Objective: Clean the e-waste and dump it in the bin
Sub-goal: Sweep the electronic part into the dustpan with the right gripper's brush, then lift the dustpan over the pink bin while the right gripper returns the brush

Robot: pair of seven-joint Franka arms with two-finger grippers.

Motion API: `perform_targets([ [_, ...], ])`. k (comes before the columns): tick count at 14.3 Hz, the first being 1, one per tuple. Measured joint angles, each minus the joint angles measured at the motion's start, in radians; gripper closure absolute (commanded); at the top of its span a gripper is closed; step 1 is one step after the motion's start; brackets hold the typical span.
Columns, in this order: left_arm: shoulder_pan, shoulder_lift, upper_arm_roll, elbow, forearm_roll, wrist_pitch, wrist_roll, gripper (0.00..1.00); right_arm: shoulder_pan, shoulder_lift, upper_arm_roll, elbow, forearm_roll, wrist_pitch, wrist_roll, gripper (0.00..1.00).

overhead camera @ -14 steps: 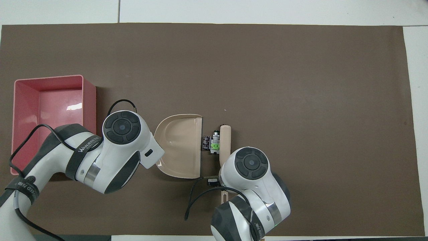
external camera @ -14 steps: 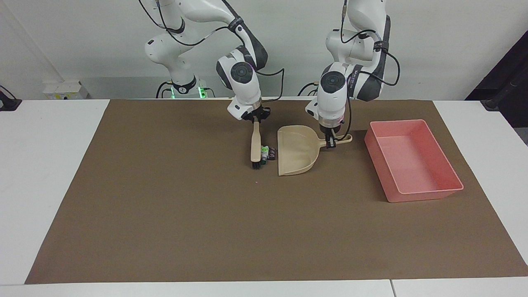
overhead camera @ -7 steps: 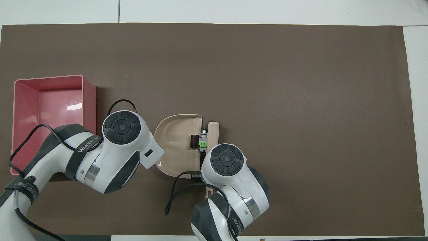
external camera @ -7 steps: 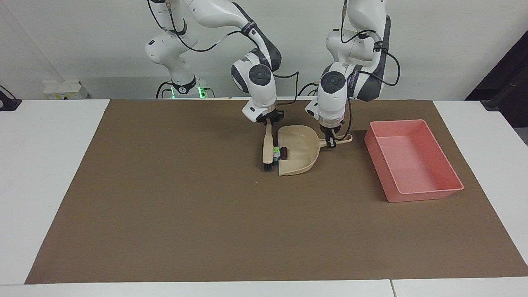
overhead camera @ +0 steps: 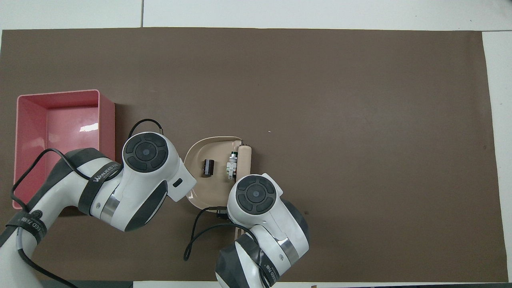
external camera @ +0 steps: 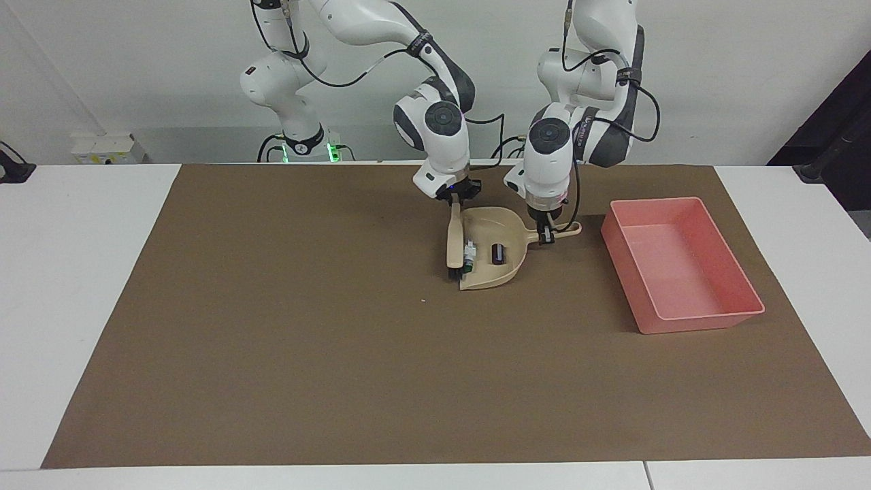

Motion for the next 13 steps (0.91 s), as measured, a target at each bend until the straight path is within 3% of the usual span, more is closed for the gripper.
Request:
perform_targets([
  [8, 0.0, 0.0, 0.001, 0.0, 0.0, 0.002, 0.008, 1.0, 0.011, 0.026, 0.019, 0.015, 0.0, 0.055, 0.065, 1.0],
  [13, 0.006, 0.001, 0.002, 0.0, 0.0, 0.01, 0.032, 1.0, -0.012, 0.021, 0.016, 0.053, -0.001, -0.066, 0.052, 1.0],
])
